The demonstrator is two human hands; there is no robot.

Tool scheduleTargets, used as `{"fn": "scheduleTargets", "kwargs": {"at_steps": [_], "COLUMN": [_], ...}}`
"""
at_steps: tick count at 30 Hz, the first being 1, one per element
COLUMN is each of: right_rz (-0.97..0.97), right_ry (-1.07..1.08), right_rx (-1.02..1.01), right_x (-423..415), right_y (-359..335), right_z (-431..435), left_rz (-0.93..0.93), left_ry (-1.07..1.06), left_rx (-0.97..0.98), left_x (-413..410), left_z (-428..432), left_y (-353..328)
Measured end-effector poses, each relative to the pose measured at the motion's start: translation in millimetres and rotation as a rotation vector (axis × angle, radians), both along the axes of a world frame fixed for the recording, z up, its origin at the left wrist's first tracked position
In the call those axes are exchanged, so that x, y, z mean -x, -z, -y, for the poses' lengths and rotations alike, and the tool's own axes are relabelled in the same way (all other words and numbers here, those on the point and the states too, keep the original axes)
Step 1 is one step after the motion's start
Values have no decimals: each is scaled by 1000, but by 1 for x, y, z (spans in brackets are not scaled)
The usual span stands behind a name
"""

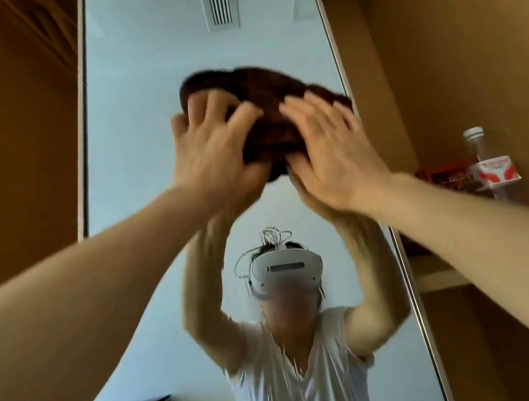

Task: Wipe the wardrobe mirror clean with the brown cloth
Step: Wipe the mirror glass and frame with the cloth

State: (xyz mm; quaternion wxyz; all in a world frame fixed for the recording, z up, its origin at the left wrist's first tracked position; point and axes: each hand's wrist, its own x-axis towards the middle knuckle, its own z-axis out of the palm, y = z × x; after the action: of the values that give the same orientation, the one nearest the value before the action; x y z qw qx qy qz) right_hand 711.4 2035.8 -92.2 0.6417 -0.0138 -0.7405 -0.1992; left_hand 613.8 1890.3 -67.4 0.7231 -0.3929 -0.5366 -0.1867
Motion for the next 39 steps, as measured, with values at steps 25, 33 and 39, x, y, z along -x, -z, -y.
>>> {"fn": "scheduleTargets", "kwargs": {"at_steps": [25, 33, 39], "right_rz": [69, -25, 21], "right_ry": [-118, -125, -97], "right_rx": [118, 71, 66], "right_x": [-14, -1, -8], "right_y": [6, 163, 118], "right_z": [-4, -7, -9], "left_rz": [74, -132, -94], "left_ry": [-43, 58, -66], "left_rx": [-3, 199, 230], "left_x": [-19, 3, -5], "left_z": [-13, -4, 2], "left_y": [15, 131, 94]}}
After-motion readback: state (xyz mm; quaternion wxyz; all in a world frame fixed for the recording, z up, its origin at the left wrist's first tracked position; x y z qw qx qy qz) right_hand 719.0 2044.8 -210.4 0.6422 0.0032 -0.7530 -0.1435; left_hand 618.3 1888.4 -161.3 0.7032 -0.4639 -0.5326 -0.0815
